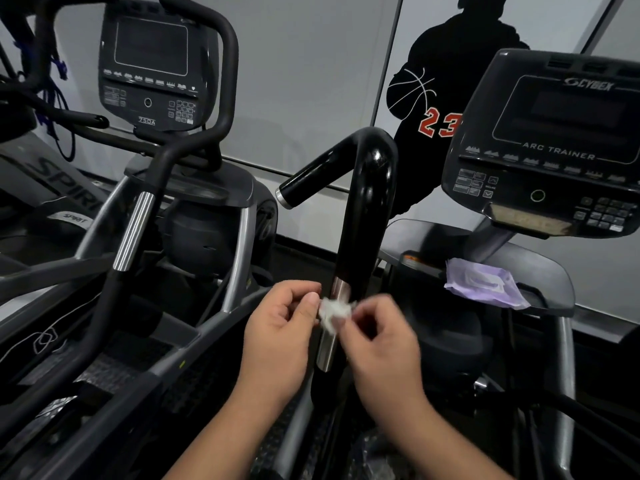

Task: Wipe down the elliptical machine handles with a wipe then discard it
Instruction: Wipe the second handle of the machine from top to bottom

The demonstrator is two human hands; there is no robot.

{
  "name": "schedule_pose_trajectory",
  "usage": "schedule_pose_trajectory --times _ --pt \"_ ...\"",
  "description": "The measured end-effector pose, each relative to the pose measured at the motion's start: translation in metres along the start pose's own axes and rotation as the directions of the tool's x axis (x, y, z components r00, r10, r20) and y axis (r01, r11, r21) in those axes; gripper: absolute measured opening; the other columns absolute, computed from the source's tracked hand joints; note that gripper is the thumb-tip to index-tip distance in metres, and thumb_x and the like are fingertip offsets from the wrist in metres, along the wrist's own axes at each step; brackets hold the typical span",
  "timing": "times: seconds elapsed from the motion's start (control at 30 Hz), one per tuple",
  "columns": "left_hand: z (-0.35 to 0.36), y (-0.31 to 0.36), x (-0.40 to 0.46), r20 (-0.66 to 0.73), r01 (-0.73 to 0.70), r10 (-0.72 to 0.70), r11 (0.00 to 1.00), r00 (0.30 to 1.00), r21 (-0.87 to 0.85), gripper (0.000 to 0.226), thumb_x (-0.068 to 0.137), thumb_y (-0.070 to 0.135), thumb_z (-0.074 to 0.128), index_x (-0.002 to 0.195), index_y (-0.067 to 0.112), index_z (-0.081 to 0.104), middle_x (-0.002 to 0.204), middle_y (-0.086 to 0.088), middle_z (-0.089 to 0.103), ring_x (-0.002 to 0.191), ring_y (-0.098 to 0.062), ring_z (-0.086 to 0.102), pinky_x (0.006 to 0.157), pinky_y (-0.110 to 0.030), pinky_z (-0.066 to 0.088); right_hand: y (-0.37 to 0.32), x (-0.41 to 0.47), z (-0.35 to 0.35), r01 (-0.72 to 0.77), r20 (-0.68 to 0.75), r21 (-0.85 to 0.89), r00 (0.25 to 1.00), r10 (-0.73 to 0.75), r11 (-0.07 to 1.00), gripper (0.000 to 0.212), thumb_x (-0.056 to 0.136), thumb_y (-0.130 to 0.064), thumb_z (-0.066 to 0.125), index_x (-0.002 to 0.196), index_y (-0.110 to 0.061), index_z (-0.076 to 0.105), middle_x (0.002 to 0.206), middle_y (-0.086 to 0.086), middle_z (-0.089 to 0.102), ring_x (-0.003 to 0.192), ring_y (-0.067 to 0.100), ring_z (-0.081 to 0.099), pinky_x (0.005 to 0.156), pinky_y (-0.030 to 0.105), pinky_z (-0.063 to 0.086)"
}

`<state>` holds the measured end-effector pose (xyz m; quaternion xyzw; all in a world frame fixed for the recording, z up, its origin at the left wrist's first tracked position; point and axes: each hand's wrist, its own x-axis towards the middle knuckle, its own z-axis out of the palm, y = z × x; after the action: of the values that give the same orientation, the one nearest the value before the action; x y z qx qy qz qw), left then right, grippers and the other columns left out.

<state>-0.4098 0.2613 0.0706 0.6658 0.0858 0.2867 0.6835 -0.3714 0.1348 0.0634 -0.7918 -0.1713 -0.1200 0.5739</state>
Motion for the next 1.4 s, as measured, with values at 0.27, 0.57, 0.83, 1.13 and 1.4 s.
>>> schedule_pose_trajectory --times 0.27,0.57,0.83,1.13,1.4 --pt "0.006 -0.032 -0.045 0.108 -0.363 0.349 0.845 0.931 0.392 0.026 0.088 0.021 0.054 0.110 0.032 0.062 0.104 0.016 0.057 0.096 -0.014 0.064 0.082 -0.039 0.055 0.022 -0.026 0.004 -0.138 0.058 -0.066 0.988 0.142 0.988 0.022 0.085 -0.019 0.077 0.076 -0.027 0.058 0.070 -0.001 0.063 0.062 0.009 0.055 0.061 0.033 0.049" --pt "0.017 0.006 0.002 0.017 -0.379 0.401 0.851 0.916 0.364 0.023 0.085 0.014 0.066 0.108 0.011 0.069 0.101 0.003 0.057 0.093 -0.010 0.061 0.084 -0.021 0.049 -0.020 0.010 -0.010 0.002 -0.036 0.241 0.999 0.007 0.971 0.027 0.093 0.003 0.062 0.087 -0.024 0.063 0.080 -0.011 0.067 0.075 0.003 0.060 0.070 0.017 0.049" --pt "-0.002 -0.063 -0.029 -0.018 0.080 -0.079 0.915 0.997 0.397 0.030 0.086 0.005 0.067 0.083 0.034 0.064 0.090 0.008 0.065 0.087 -0.006 0.064 0.078 -0.030 0.049 0.019 -0.007 -0.002 -0.286 0.090 0.165 0.957 0.274 0.944 0.030 0.089 0.008 0.051 0.087 -0.017 0.068 0.075 -0.006 0.069 0.066 0.001 0.057 0.063 0.017 0.047" --pt "0.011 -0.026 0.021 0.072 0.147 -0.145 0.989 0.987 -0.018 0.023 0.086 -0.003 0.062 0.084 0.018 0.072 0.077 0.003 0.072 0.072 -0.007 0.063 0.066 -0.019 0.051 0.030 0.002 -0.002 -0.299 0.121 0.170 0.952 0.282 0.939 0.038 0.082 0.013 0.048 0.081 -0.017 0.070 0.079 0.005 0.073 0.075 0.013 0.063 0.072 0.031 0.049" --pt "0.022 -0.036 0.020 0.091 0.329 -0.318 0.934 0.944 -0.142 0.039 0.082 -0.017 0.041 0.078 0.009 0.070 0.062 -0.006 0.067 0.051 -0.013 0.058 0.046 -0.021 0.046 0.031 0.008 -0.010 -0.299 0.204 0.192 0.944 0.260 0.935 0.042 0.081 0.015 0.045 0.083 -0.018 0.072 0.083 0.004 0.075 0.080 0.017 0.069 0.073 0.028 0.053"
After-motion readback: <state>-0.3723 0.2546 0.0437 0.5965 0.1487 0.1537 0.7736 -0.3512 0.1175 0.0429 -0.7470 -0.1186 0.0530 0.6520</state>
